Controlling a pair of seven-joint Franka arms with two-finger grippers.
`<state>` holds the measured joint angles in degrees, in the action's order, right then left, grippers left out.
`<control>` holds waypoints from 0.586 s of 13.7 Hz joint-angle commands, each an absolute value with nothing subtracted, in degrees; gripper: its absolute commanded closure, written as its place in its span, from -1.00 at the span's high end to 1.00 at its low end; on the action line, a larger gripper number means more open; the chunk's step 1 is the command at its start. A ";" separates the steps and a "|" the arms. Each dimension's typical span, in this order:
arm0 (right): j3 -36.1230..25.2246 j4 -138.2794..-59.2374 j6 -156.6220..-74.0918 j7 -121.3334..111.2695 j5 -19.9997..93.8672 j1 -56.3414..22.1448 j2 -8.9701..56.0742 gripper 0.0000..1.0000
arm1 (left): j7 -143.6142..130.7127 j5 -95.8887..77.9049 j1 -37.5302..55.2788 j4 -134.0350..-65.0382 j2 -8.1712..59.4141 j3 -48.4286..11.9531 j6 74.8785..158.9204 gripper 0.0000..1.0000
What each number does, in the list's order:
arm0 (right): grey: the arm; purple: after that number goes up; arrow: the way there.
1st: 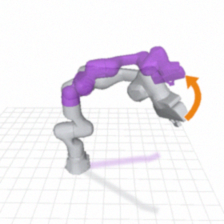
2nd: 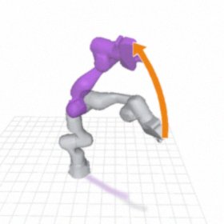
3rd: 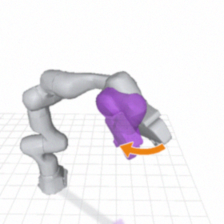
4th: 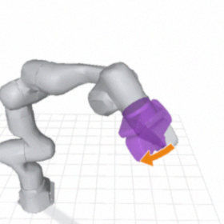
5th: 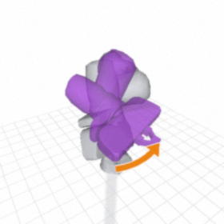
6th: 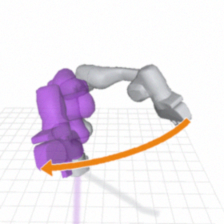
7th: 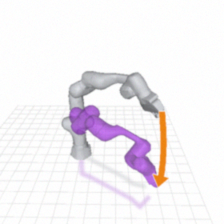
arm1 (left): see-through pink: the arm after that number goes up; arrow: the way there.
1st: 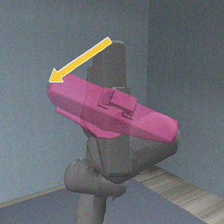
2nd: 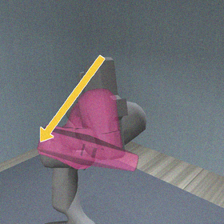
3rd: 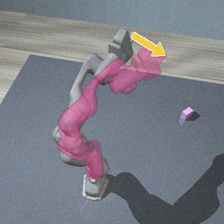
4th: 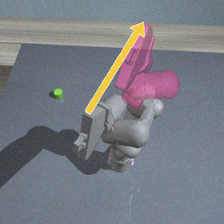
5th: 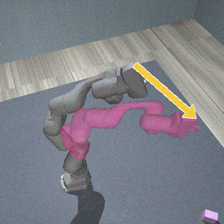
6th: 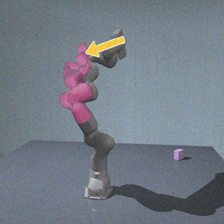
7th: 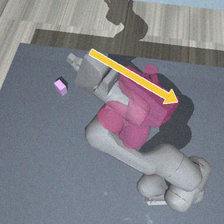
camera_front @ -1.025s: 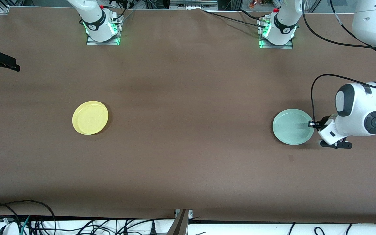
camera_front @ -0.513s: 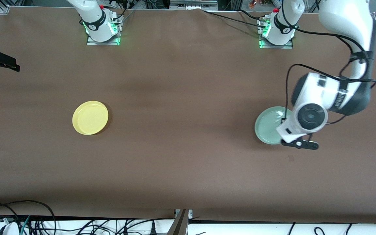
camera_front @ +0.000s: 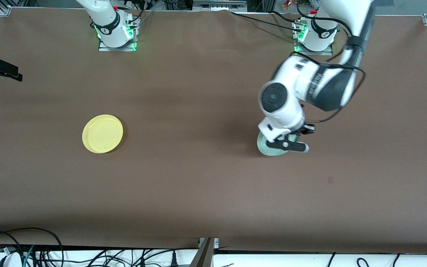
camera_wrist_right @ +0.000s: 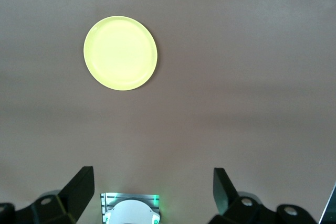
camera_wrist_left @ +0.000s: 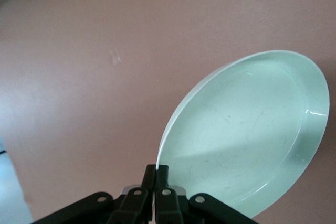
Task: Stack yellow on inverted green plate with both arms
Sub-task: 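Lift the green plate with the left gripper toward the table middle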
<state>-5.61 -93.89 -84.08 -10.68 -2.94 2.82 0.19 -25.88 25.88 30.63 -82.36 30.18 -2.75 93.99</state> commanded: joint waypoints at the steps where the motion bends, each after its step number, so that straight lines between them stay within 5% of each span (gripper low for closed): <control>1: -5.54 -92.99 -83.14 -10.99 -2.64 3.16 0.26 1.00 | -34.33 30.41 37.77 -80.42 33.30 -1.49 92.37 -1.00; 8: -5.54 -92.99 -83.14 -10.99 -2.64 3.25 0.26 1.00 | -45.86 46.93 52.63 -74.29 42.96 -1.32 84.40 -1.00</control>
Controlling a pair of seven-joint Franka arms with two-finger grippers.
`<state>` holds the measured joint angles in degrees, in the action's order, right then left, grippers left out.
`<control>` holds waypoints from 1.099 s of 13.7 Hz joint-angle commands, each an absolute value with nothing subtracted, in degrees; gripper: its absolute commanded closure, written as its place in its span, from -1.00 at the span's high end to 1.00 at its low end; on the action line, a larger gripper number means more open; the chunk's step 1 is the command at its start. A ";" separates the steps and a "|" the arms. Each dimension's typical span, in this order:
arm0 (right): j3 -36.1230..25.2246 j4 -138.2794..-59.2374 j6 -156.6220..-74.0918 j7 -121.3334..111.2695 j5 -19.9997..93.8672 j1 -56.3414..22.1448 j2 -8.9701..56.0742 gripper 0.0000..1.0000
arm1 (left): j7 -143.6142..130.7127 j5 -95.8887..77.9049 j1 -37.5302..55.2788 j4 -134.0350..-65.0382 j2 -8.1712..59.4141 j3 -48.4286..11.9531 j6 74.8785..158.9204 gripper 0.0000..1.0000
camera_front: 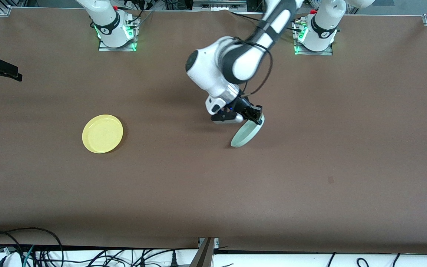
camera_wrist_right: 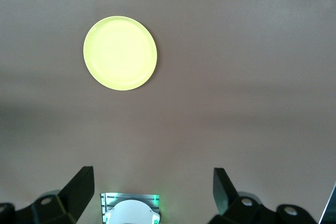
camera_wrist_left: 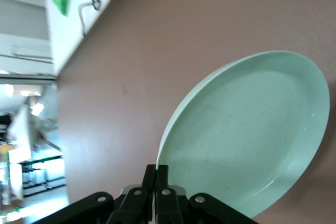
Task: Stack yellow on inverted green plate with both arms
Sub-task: 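Lift the green plate with the left gripper toward the table middle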
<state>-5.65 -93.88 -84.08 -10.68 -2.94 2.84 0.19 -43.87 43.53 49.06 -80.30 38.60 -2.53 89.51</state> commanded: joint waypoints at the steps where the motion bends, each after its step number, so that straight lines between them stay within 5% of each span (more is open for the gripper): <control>1: -5.54 -93.08 -83.14 -10.99 -2.64 3.25 0.26 1.00 | -46.84 48.67 54.04 -73.22 44.37 -1.23 82.90 -1.00; 5: -5.62 -92.99 -83.14 -10.99 -2.64 3.25 0.26 1.00 | -47.98 55.01 60.28 -67.79 49.90 -0.19 78.41 -1.00; 10: -5.71 -93.08 -83.14 -10.90 -2.64 3.25 0.26 1.00 | -48.60 55.37 73.03 -61.00 59.67 14.83 78.57 -1.00; 15: -5.71 -93.08 -83.14 -10.72 -2.64 3.25 0.26 1.00 | -50.71 61.00 75.06 -61.08 61.17 15.29 78.66 -1.00</control>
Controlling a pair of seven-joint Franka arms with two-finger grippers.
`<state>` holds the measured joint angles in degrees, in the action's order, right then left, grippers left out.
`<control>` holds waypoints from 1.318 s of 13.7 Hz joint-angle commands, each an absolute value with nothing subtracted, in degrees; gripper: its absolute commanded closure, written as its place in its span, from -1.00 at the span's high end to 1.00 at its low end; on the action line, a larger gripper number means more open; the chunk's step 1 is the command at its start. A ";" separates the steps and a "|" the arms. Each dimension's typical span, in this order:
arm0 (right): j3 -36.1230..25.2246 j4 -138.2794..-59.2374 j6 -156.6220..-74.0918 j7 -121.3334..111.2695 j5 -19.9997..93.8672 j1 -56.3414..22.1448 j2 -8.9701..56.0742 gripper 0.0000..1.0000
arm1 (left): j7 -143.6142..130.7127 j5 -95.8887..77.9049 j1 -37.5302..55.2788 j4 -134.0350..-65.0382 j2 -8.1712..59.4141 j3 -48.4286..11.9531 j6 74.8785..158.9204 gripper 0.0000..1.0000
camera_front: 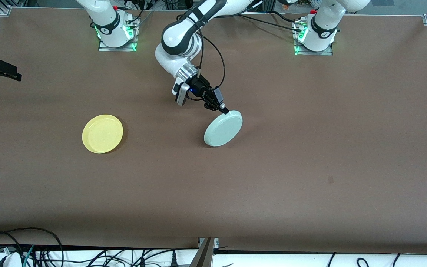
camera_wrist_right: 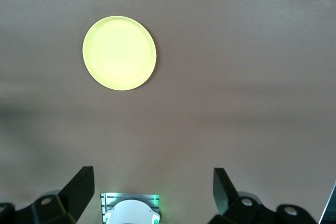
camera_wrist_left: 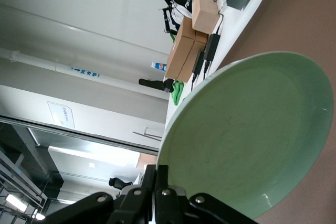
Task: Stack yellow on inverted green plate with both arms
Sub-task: 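Flip the green plate upside down and lower it with the left gripper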
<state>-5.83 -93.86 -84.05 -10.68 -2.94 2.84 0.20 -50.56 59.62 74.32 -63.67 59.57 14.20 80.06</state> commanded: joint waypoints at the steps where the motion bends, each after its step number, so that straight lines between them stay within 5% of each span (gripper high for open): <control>1: -5.71 -92.99 -83.14 -10.72 -2.64 3.25 0.35 1.00 | -51.32 61.00 75.06 -61.08 61.35 15.21 78.84 -1.00; 11: -5.71 -92.99 -83.14 -10.72 -2.64 3.25 0.26 1.00 | -52.56 61.00 79.28 -61.08 65.21 15.03 80.59 -1.00; 12: -5.71 -93.08 -83.14 -10.72 -2.64 3.25 0.35 1.00 | -52.38 60.82 79.63 -61.26 65.21 14.94 80.60 -0.73; 13: -5.71 -92.99 -83.14 -10.72 -2.64 3.25 0.26 1.00 | -52.47 60.65 80.06 -61.43 65.21 14.68 80.60 0.32; 14: -5.71 -92.99 -83.14 -10.72 -2.64 3.25 0.35 1.00 | -53.08 60.64 80.24 -61.70 65.30 13.98 80.60 0.87; 18: -5.71 -92.99 -83.14 -10.72 -2.64 3.25 0.35 1.00 | -58.25 60.47 82.17 -61.79 66.09 12.04 82.00 1.00</control>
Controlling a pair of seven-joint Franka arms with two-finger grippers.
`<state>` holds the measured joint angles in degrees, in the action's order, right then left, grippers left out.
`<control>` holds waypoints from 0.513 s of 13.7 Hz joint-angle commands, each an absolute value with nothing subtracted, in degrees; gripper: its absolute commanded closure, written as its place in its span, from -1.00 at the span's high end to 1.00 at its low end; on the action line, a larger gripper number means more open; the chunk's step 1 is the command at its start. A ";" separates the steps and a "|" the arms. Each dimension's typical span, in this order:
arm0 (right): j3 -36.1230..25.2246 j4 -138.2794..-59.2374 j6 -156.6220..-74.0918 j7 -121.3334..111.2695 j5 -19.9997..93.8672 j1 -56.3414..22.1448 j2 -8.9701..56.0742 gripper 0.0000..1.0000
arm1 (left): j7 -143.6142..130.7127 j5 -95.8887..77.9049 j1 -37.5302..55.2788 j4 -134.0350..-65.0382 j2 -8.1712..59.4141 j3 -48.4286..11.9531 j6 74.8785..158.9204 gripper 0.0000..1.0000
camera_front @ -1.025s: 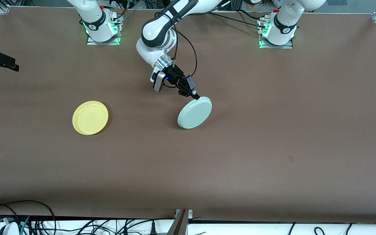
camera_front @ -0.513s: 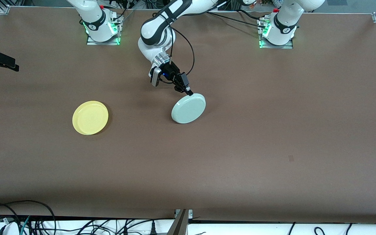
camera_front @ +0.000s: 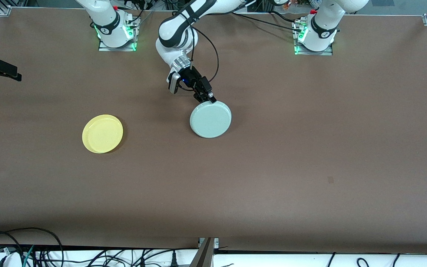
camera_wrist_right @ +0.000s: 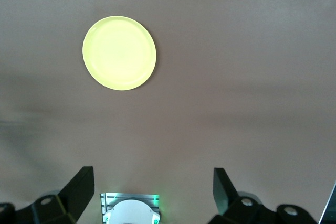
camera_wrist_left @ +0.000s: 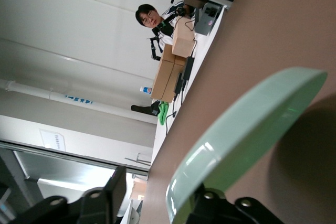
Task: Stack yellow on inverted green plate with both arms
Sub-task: 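Flip the green plate upside down and lower it with the left gripper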
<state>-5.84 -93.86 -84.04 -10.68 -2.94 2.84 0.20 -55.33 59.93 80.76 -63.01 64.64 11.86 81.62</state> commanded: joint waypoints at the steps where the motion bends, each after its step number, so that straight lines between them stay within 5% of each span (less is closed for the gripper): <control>1: -5.63 -92.99 -83.14 -10.72 -2.64 3.25 0.26 1.00 | -61.14 60.38 82.61 -61.79 66.01 11.17 82.87 1.00; 3: -5.71 -92.99 -83.14 -10.72 -2.64 3.25 0.35 1.00 | -65.29 60.38 82.53 -61.44 65.92 8.36 84.63 1.00; 7: -5.71 -92.99 -83.14 -10.72 -2.64 3.25 0.26 1.00 | -85.20 57.48 80.87 -62.31 65.83 6.94 101.90 1.00</control>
<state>-5.84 -93.86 -84.04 -10.68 -2.94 2.84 0.20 -77.44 58.92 82.58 -63.02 65.40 7.27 95.38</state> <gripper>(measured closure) 0.000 0.000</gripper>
